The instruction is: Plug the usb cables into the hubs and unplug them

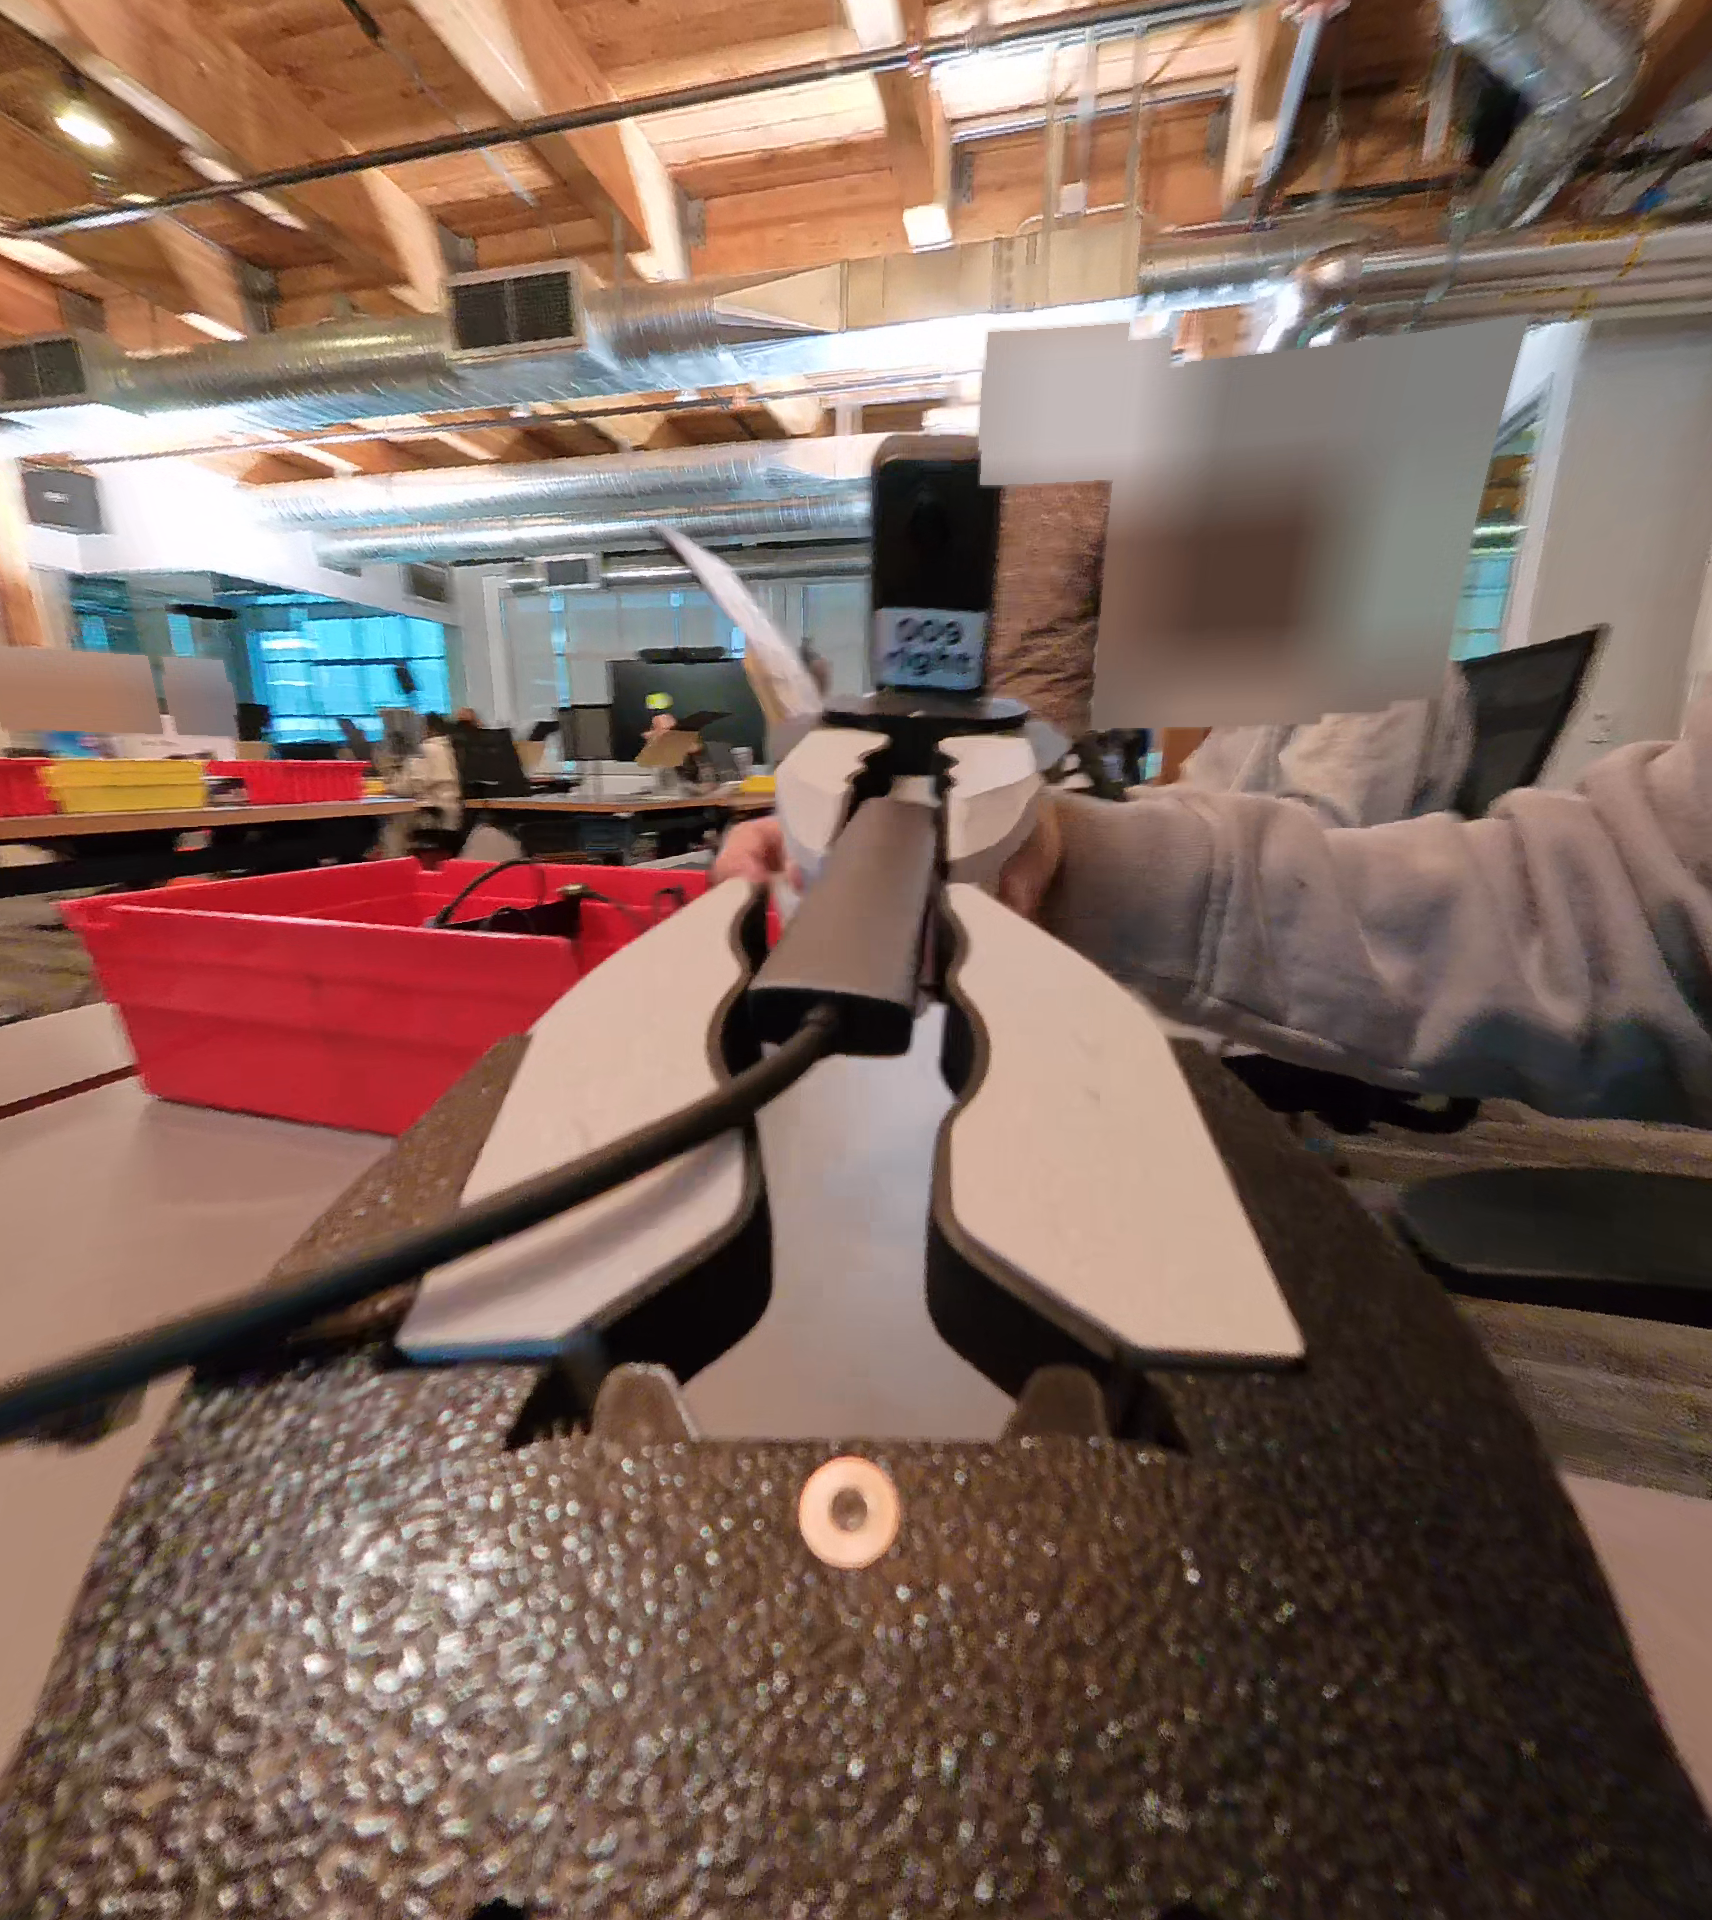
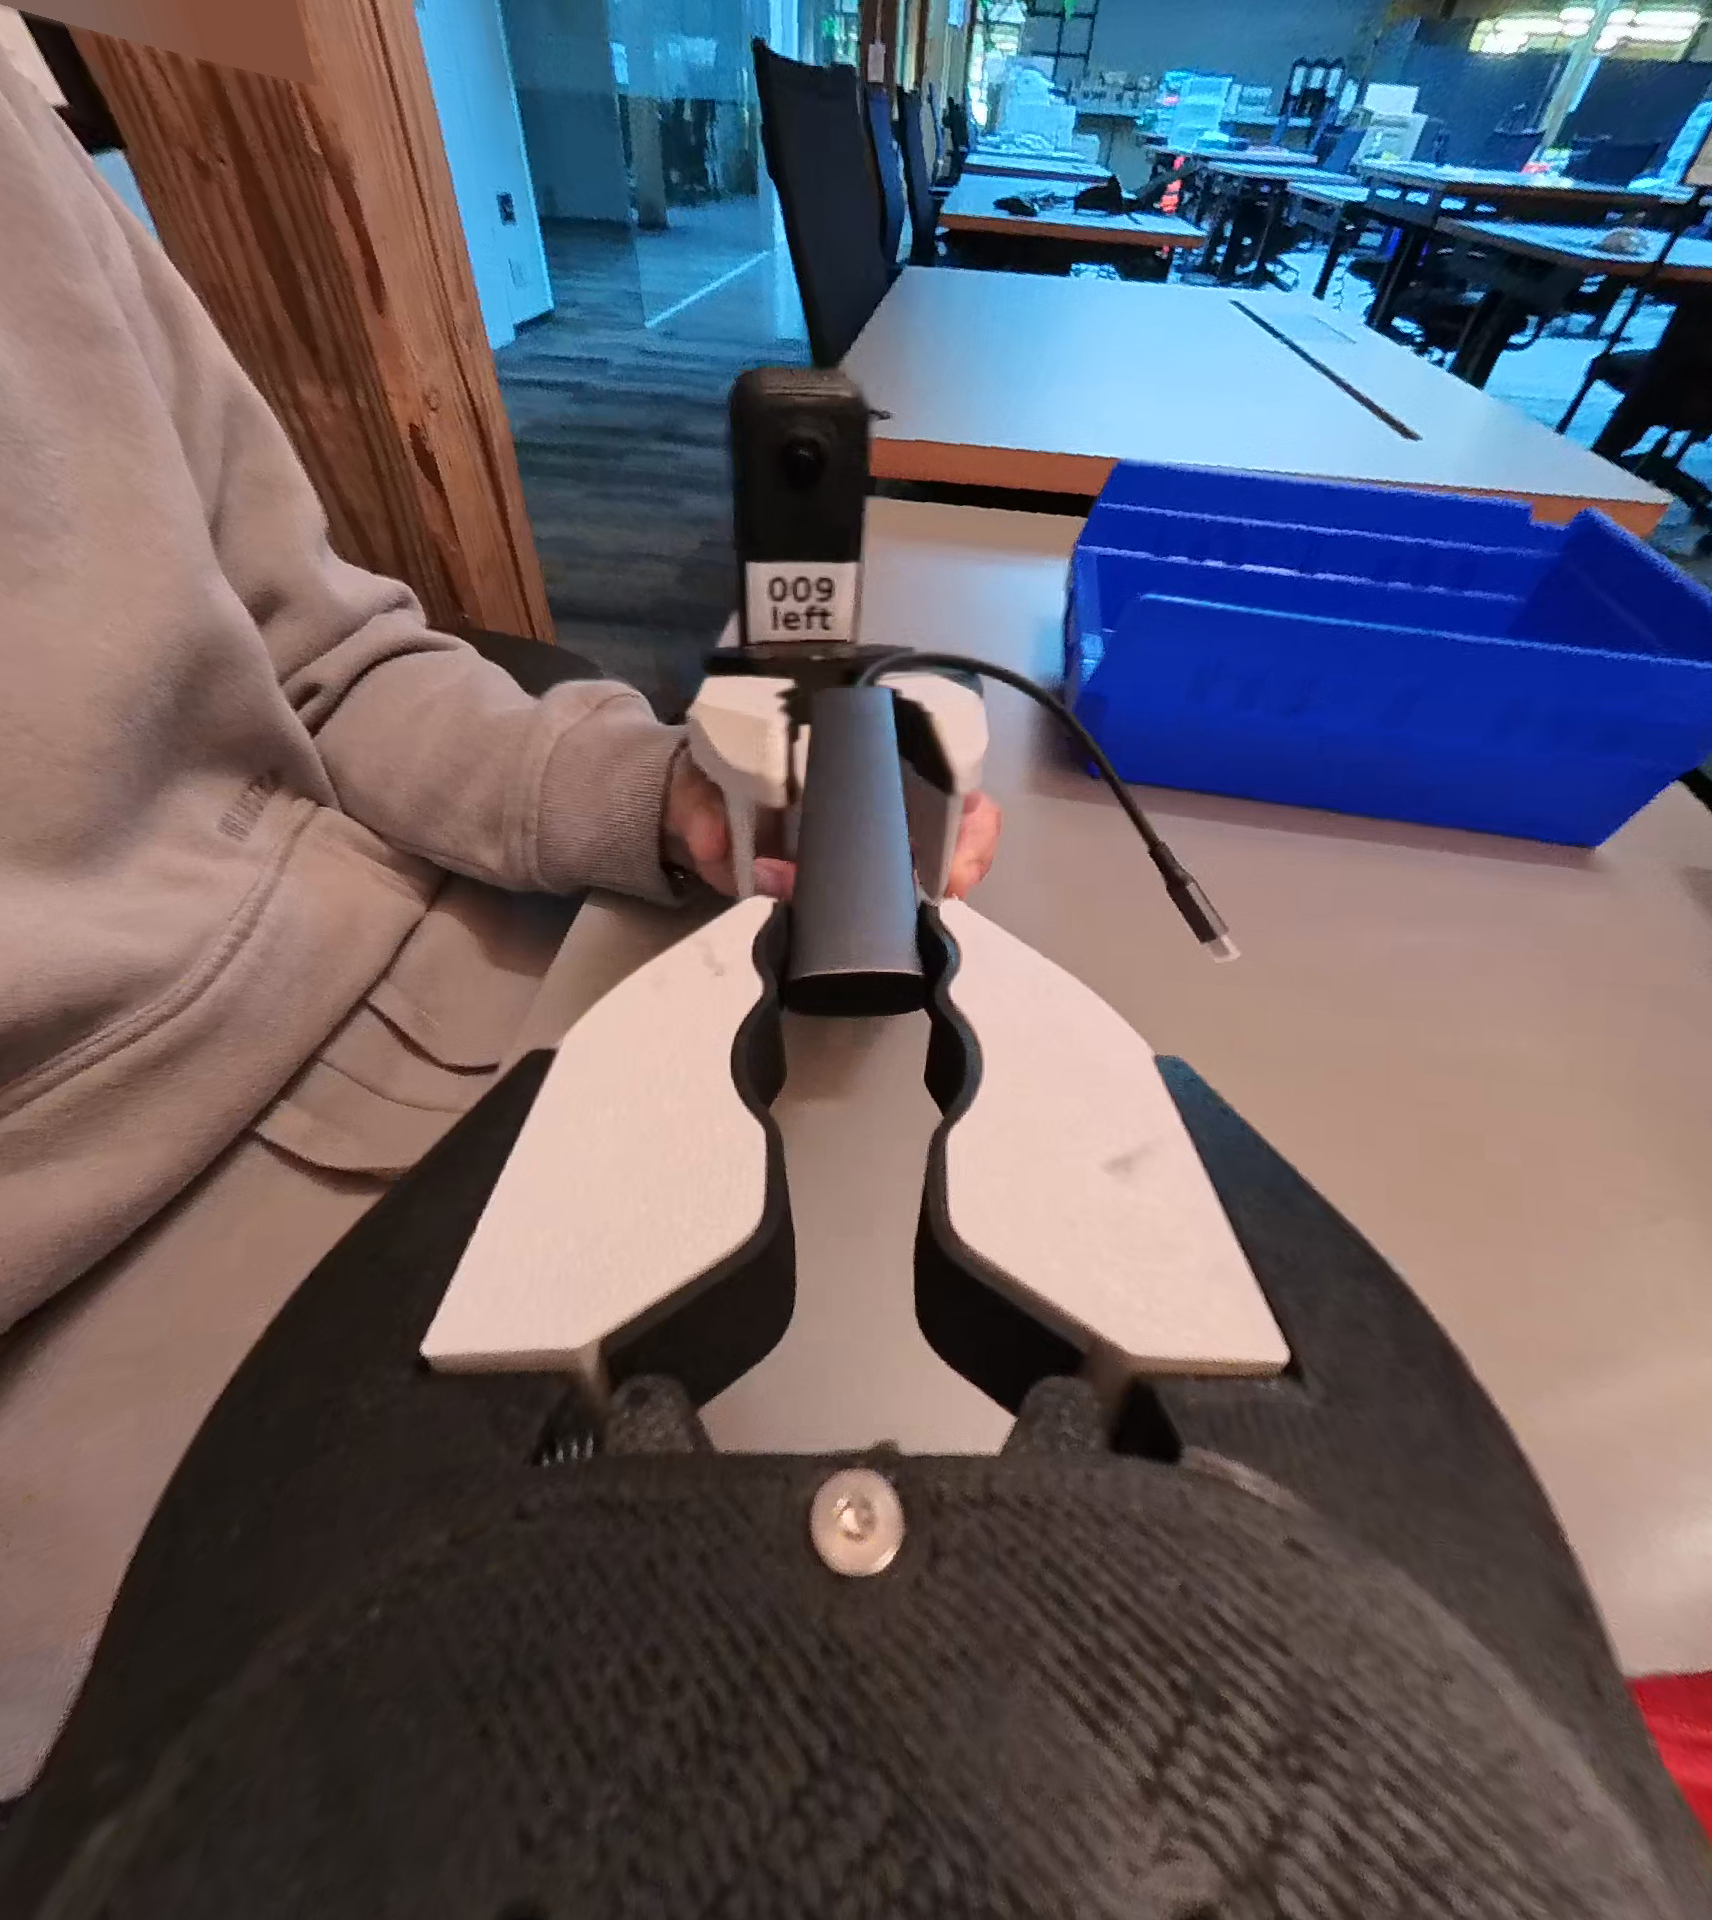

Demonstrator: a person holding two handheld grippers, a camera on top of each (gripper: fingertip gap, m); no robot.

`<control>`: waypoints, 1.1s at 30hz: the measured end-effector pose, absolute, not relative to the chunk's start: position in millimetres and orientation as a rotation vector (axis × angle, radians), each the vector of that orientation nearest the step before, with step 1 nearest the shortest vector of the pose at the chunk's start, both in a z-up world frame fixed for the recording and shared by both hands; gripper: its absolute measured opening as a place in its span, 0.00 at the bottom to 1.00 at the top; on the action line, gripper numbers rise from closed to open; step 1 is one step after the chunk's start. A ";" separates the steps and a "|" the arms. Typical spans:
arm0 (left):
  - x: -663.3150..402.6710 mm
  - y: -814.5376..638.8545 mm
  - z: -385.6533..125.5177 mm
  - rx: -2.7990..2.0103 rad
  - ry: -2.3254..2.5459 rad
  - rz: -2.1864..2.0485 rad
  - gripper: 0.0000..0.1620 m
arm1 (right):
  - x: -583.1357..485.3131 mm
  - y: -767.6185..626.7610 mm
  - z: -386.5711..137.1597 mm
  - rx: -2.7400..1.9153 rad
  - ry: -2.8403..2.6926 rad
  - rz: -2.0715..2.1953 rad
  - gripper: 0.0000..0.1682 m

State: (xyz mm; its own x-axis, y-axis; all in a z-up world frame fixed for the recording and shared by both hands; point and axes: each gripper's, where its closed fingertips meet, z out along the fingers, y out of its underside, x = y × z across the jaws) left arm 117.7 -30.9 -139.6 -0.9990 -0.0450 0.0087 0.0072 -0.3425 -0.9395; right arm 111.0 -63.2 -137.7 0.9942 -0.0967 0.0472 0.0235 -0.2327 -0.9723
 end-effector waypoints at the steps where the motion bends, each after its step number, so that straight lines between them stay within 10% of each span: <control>1: 122.1 -30.9 -140.4 -0.083 1.761 -2.503 0.26 | 114.1 -65.1 -133.1 -1.800 0.056 -0.144 0.14; 5: 129.8 -31.8 -141.7 -0.140 1.721 -2.406 0.47 | 143.8 -91.7 -93.8 -1.743 0.114 -0.354 0.14; 13: 128.2 -34.5 -144.2 -0.142 1.749 -2.425 0.45 | 239.5 -207.3 4.9 -1.634 0.521 -0.821 0.14; 27: 126.2 -36.0 -145.2 -0.139 1.774 -2.467 0.38 | 357.4 -298.5 -104.6 -1.682 1.196 -0.595 0.14; 31: 126.3 -35.6 -144.8 -0.141 1.770 -2.476 0.38 | 367.5 -379.3 -145.6 -1.932 1.607 -0.993 0.51; 33: 126.8 -35.0 -144.2 -0.148 1.766 -2.491 0.37 | 366.8 -379.3 -134.7 -1.916 1.562 -1.055 0.47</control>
State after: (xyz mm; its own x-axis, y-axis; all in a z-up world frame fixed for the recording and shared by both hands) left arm 126.8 -35.0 -144.2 -0.9917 -0.1249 0.0302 0.0129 -0.3300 -0.9439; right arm 366.8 -379.3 -134.7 0.0663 -0.9588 0.2762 -0.6142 -0.2574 -0.7460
